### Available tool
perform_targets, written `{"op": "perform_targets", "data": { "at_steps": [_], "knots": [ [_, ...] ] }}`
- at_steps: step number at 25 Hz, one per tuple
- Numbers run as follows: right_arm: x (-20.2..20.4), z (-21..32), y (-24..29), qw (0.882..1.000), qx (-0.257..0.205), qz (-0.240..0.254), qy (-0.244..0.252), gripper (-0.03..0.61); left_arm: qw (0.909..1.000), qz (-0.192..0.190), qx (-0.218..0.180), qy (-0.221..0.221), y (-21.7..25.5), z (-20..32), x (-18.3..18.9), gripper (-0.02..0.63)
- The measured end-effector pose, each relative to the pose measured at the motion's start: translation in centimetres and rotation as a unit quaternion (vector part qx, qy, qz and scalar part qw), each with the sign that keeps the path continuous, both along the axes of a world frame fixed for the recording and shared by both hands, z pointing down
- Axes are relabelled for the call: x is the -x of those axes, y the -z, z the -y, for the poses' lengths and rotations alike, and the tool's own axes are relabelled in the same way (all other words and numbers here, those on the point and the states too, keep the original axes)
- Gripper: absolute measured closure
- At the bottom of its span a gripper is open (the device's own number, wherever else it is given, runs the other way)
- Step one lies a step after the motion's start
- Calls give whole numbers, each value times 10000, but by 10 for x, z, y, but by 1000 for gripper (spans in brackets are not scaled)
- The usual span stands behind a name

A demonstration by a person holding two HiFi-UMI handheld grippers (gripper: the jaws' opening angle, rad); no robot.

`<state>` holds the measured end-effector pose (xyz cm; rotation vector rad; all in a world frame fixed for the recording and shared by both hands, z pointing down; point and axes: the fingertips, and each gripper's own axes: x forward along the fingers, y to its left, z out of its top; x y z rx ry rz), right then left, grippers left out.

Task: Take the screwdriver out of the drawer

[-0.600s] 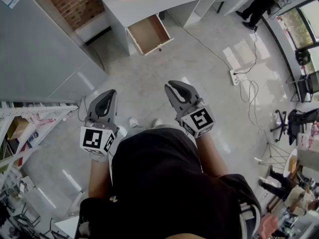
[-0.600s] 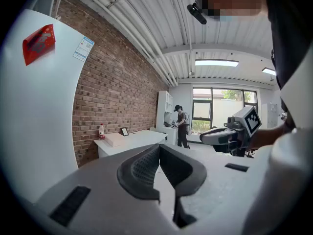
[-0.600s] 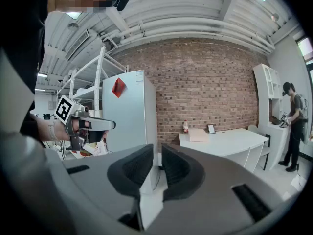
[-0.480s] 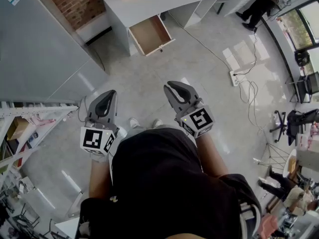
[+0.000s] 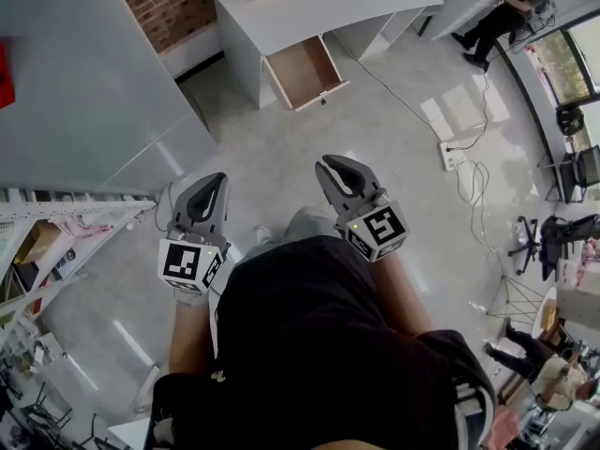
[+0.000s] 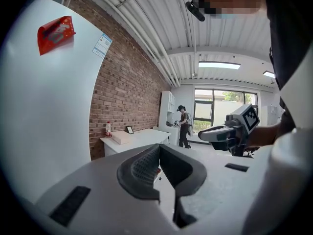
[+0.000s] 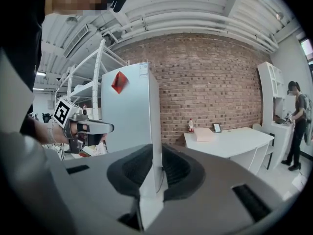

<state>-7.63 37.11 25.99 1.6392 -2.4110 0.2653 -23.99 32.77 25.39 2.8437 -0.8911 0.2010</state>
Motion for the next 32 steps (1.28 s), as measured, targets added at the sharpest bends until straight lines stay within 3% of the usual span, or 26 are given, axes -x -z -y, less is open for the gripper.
{"op": "perform_targets", "data": {
  "at_steps": [6, 13, 32],
  "knots": [
    [4, 32, -9, 10000, 60, 71, 19, 526, 10000, 31, 58, 60, -6, 28, 9, 609],
    [-15, 100, -19, 9997, 131, 118, 143, 526, 9997, 158, 114, 149, -16, 87, -8, 609],
    [-162, 299, -61, 9962, 735, 268, 394, 525, 9964, 516, 439, 510, -29, 272, -137, 609]
  ]
}}
